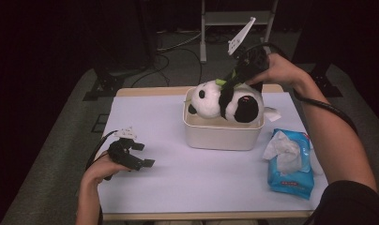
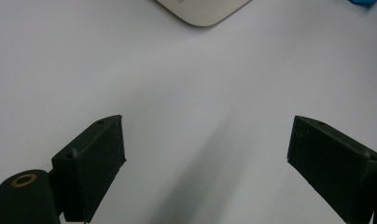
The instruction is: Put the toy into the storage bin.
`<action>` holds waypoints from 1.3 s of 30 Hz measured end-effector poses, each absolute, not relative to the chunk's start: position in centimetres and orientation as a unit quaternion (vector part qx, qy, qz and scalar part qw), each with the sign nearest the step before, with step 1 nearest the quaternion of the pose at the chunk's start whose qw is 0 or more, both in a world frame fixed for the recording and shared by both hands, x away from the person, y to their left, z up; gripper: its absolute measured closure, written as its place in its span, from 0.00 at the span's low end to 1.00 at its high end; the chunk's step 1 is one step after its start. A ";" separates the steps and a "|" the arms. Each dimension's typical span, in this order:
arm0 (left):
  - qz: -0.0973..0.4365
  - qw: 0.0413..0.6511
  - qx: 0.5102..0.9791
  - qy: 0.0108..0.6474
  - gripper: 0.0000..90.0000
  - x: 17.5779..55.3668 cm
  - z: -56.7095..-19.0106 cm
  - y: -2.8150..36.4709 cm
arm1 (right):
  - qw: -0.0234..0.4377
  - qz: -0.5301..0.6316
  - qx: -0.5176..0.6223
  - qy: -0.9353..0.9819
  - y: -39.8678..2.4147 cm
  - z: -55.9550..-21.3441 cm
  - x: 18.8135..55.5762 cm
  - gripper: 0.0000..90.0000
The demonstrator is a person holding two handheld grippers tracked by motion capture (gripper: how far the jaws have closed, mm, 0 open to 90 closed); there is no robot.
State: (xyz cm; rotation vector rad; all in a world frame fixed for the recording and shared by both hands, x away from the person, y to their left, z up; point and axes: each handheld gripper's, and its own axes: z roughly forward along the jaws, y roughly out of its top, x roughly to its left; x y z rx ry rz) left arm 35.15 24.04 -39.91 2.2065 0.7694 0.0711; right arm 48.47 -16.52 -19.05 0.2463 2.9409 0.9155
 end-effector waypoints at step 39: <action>0.033 0.393 0.868 0.301 0.11 34.9 -39.7 24.3 | -0.044 0.272 0.119 0.954 -14.4 -29.8 51.0 0.78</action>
